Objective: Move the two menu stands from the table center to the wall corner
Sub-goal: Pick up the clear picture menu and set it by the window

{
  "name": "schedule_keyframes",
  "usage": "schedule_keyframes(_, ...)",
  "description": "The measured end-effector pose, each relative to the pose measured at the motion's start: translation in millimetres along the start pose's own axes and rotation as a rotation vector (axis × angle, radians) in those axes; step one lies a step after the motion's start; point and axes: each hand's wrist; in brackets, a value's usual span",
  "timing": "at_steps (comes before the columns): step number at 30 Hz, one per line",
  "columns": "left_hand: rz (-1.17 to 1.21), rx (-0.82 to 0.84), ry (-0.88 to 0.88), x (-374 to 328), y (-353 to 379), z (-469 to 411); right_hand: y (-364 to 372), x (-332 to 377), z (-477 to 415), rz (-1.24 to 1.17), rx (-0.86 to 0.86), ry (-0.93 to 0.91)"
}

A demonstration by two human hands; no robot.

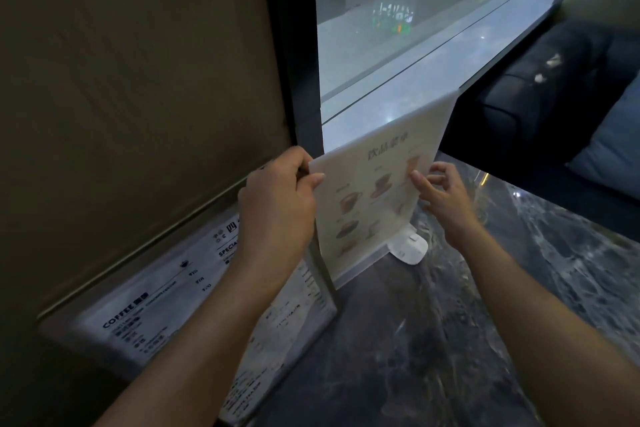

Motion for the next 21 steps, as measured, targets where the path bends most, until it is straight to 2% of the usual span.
schedule_keyframes(12,-0.026,-0.015,-0.013,6,-2,-9,16,5,-27,0.054,0.084,0.030)
schedule_keyframes(21,-0.120,-0.048,0.075,5,0,-5,18,4,-29,0.118,0.165,0.042)
Point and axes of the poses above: each hand's wrist, its own z-axis away from the middle knuckle, its own y-axis out of the palm, x = y × z, and after that the axes turned 6 degrees about x, right-handed
